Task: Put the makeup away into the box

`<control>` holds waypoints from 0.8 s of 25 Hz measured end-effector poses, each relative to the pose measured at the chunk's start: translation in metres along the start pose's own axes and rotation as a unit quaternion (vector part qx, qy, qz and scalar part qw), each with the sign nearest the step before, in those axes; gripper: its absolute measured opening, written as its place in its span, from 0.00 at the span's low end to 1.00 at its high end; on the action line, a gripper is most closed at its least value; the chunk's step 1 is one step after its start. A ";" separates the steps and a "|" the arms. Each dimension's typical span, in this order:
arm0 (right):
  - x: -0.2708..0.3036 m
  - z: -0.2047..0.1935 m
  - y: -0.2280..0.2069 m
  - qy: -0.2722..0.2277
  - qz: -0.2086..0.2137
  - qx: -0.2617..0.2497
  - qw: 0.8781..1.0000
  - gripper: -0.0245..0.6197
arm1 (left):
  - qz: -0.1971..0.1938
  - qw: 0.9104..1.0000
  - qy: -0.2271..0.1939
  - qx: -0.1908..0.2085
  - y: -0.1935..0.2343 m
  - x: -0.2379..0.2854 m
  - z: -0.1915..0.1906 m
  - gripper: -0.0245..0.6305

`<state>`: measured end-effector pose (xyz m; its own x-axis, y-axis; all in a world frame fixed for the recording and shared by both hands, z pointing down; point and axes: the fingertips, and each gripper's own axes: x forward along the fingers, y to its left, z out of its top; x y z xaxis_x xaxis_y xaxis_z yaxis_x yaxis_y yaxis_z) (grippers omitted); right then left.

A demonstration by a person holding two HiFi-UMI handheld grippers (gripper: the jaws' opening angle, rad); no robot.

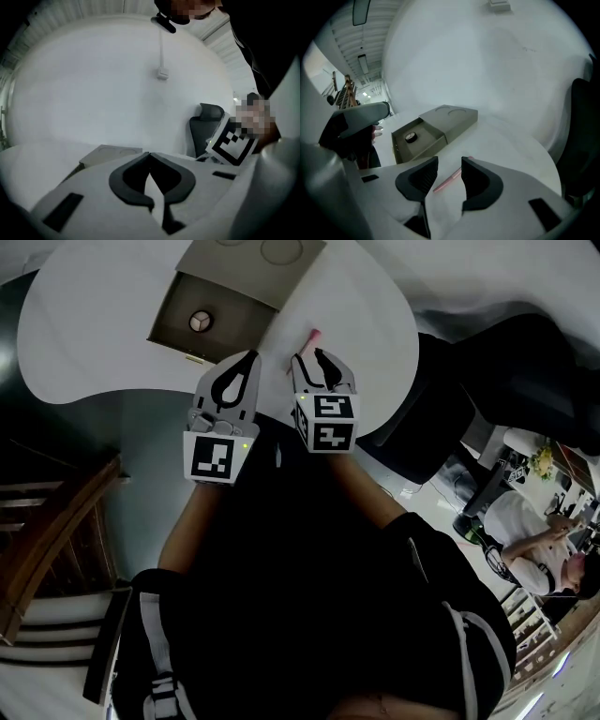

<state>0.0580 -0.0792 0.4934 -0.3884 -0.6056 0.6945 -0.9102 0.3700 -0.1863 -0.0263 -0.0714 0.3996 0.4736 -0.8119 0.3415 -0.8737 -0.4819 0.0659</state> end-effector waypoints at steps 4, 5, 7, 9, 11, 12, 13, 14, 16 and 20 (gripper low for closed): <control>0.019 -0.018 -0.006 0.032 0.002 0.029 0.999 0.36 | 0.004 1.000 0.013 -0.001 0.005 0.003 -0.012 0.05; 0.023 -0.021 -0.007 0.037 0.001 0.032 0.999 0.36 | 0.006 1.000 0.015 -0.001 0.007 0.004 -0.015 0.05; 0.029 -0.025 -0.008 0.043 -0.004 0.031 0.999 0.37 | 0.008 1.000 0.020 -0.003 0.009 0.004 -0.020 0.05; 0.034 -0.027 -0.009 0.048 -0.011 0.027 0.998 0.37 | 0.008 1.000 0.024 -0.004 0.011 0.003 -0.024 0.05; 0.038 -0.030 -0.011 0.054 -0.018 0.025 0.998 0.37 | 0.009 1.000 0.027 -0.005 0.012 0.002 -0.028 0.05; 0.040 -0.032 -0.011 0.057 -0.021 0.024 0.998 0.37 | 0.010 1.000 0.029 -0.006 0.013 0.002 -0.030 0.05; 0.042 -0.034 -0.011 0.060 -0.024 0.021 0.998 0.37 | 0.010 0.999 0.031 -0.006 0.013 0.001 -0.032 0.05; 0.044 -0.036 -0.011 0.064 -0.026 0.015 0.997 0.37 | 0.010 0.999 0.032 -0.007 0.013 0.001 -0.034 0.05; 0.047 -0.039 -0.010 0.074 -0.033 -0.011 0.997 0.36 | 0.011 0.999 0.036 -0.009 0.014 0.001 -0.036 0.05; 0.046 -0.040 -0.012 0.076 -0.045 -0.054 0.995 0.31 | 0.010 0.999 0.037 -0.011 0.012 0.001 -0.038 0.05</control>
<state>0.0565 -0.0836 0.5553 -0.2718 -0.5300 0.8033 -0.9164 0.3975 -0.0478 -0.0409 -0.0652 0.4367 0.4462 -0.7945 0.4120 -0.8859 -0.4572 0.0778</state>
